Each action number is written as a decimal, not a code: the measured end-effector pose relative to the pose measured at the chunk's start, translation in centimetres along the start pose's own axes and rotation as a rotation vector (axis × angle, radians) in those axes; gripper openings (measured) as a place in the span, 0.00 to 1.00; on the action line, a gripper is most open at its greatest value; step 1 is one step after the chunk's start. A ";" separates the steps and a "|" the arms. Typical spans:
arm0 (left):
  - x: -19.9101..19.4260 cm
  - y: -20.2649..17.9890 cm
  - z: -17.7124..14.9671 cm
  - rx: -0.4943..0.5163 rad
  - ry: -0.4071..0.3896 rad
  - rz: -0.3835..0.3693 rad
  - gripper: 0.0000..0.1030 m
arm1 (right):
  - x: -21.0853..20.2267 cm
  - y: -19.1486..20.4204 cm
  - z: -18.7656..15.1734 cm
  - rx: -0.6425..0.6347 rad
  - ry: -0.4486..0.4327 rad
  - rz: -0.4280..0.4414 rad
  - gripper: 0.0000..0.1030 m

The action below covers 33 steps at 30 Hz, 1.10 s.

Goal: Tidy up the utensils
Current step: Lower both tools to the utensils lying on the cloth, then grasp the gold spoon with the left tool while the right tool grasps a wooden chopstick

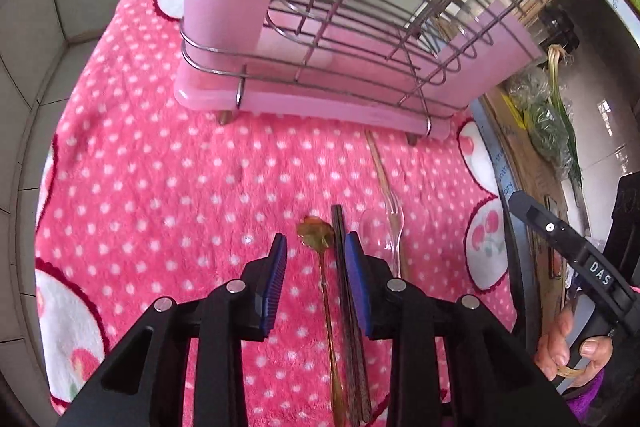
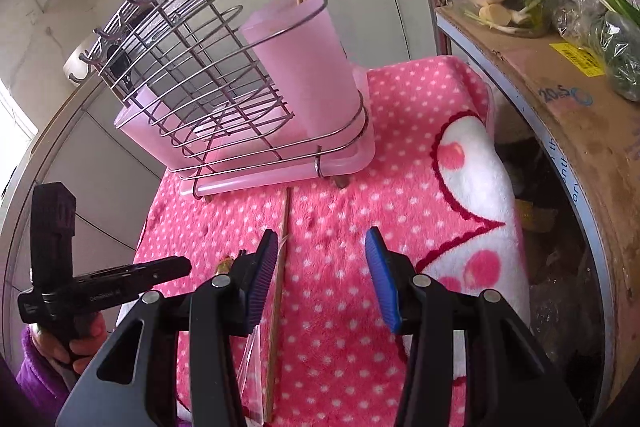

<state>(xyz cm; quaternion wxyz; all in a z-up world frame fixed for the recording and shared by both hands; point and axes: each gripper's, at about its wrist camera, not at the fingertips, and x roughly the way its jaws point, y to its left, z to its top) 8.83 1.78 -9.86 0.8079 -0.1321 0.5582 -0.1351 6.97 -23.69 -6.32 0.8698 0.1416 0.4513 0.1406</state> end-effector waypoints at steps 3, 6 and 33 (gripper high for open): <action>1.7 0.0 0.0 -0.017 0.050 -0.004 0.22 | 0.2 -0.3 0.0 0.002 0.005 0.000 0.45; 3.0 0.2 -0.1 -0.027 0.084 0.000 0.17 | 0.4 -0.5 0.1 0.008 0.010 0.008 0.45; 0.0 2.6 0.0 -0.044 -0.052 -0.004 0.01 | 7.4 1.3 -0.3 0.107 0.234 0.136 0.35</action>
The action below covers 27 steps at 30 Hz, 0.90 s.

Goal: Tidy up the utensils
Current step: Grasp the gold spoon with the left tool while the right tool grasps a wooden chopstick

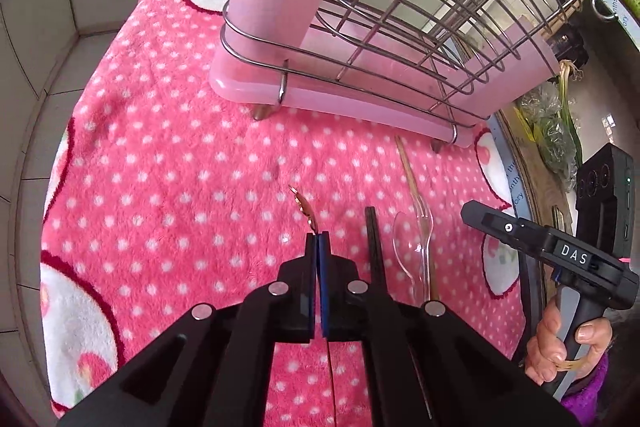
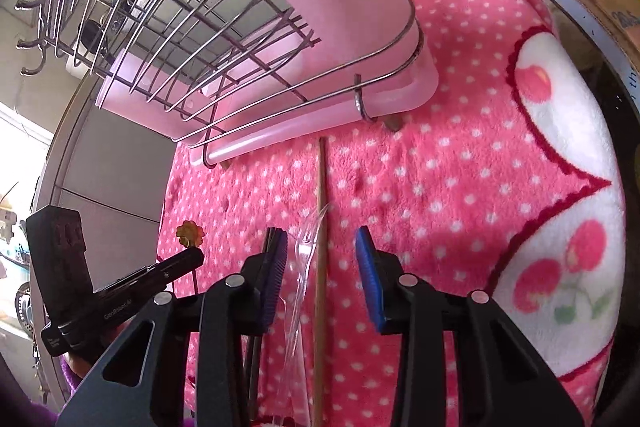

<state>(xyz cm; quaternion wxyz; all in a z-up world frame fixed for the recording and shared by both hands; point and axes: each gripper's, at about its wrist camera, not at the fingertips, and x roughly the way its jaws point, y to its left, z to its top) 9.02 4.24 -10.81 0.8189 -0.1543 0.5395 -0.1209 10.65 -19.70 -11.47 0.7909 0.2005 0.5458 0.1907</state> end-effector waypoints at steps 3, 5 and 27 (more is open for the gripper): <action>-0.5 0.8 -0.2 -0.010 -0.011 -0.002 0.01 | 0.9 0.5 -0.1 0.005 0.019 -0.002 0.35; -0.8 1.2 -0.3 -0.017 -0.012 -0.002 0.01 | 1.4 0.8 -0.1 0.013 0.031 -0.004 0.35; -2.4 1.7 -1.1 -0.018 -0.046 -0.019 0.01 | 3.2 2.3 0.0 -0.013 0.017 -0.077 0.13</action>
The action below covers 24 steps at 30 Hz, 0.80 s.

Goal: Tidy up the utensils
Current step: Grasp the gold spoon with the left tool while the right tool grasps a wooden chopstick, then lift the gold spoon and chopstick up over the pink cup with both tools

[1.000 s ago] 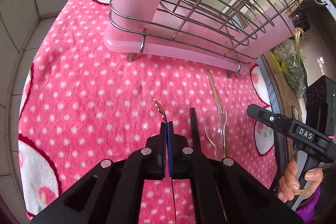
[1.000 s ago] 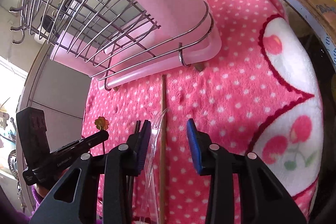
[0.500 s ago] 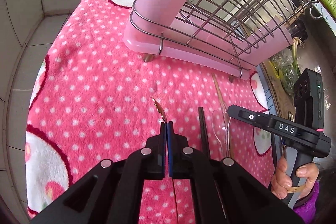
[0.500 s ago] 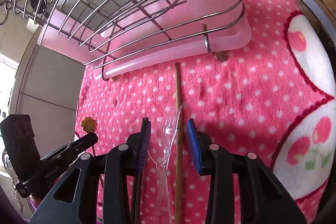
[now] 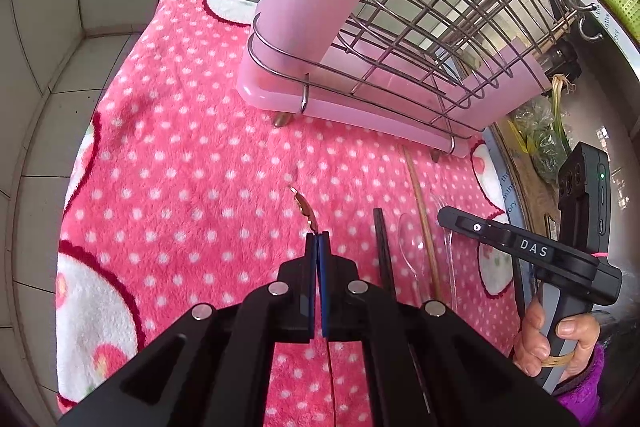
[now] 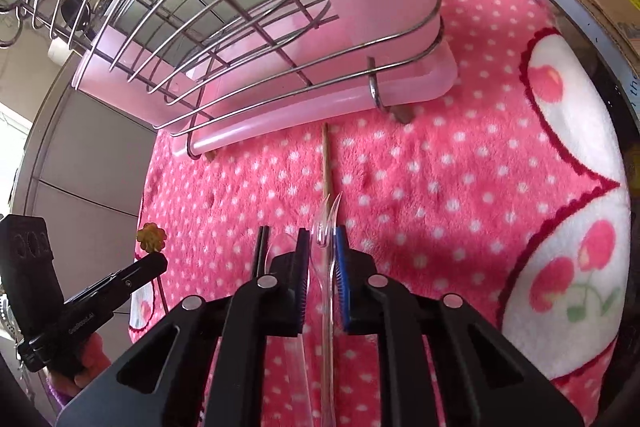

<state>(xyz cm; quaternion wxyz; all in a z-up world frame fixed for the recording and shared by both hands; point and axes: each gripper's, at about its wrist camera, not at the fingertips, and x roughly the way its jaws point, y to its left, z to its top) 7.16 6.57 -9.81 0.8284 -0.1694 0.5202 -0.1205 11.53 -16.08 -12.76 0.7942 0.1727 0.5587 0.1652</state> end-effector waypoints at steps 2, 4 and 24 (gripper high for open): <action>-0.2 0.0 0.0 0.001 -0.003 0.003 0.01 | -0.4 -0.7 -0.1 0.006 0.001 -0.006 0.13; -0.3 -0.1 0.1 -0.001 -0.004 0.003 0.01 | -0.6 -1.6 -0.2 0.020 -0.001 -0.011 0.13; -4.7 -2.1 1.1 0.053 -0.147 -0.007 0.01 | -9.3 -4.4 -1.2 0.017 -0.277 0.124 0.03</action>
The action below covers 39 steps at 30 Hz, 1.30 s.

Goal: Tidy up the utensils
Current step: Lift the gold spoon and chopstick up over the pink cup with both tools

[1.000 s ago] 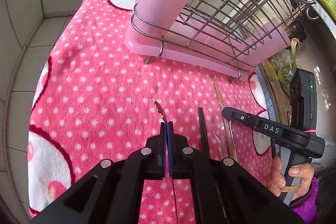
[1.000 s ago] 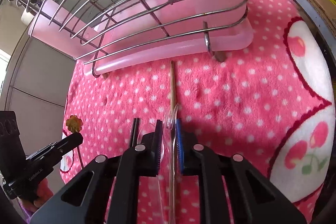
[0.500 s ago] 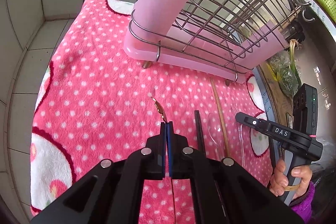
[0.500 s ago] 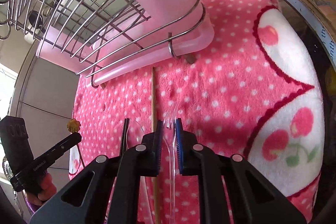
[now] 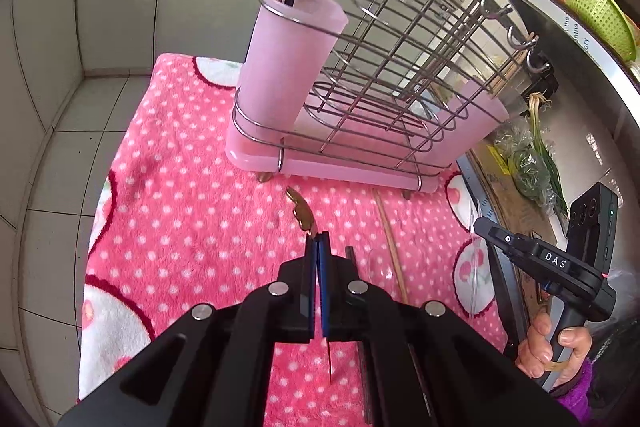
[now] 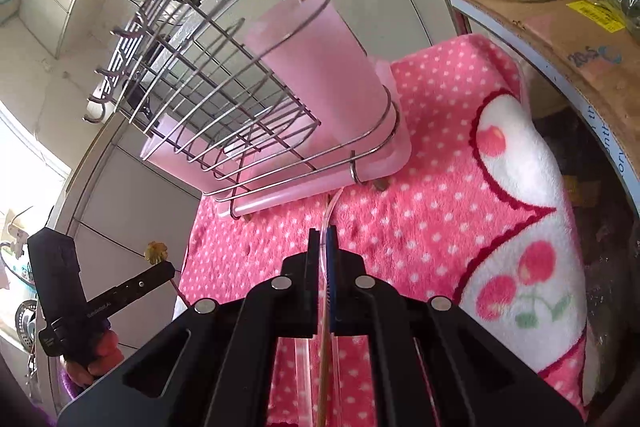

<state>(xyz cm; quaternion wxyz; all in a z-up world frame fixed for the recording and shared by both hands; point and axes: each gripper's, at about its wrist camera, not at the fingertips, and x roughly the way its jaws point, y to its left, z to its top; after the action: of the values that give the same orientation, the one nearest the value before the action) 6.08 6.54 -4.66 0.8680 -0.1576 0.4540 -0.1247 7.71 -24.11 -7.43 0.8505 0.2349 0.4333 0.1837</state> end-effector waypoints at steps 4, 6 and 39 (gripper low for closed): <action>-1.9 -0.2 1.0 0.001 -0.058 -0.001 0.01 | -2.0 1.4 0.7 -0.034 -0.077 0.021 0.03; -3.0 -0.3 1.7 -0.003 -0.094 -0.002 0.01 | -3.2 2.1 1.2 -0.051 -0.118 0.032 0.03; -15.5 -3.6 15.5 0.078 -0.537 0.062 0.01 | -10.6 9.9 14.3 -0.351 -0.822 0.044 0.03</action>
<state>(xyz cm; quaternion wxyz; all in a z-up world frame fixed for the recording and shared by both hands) 10.02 11.35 16.72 0.9661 -0.1377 0.2069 -0.0692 12.48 -24.89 12.36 0.9749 0.1498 0.0163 0.1641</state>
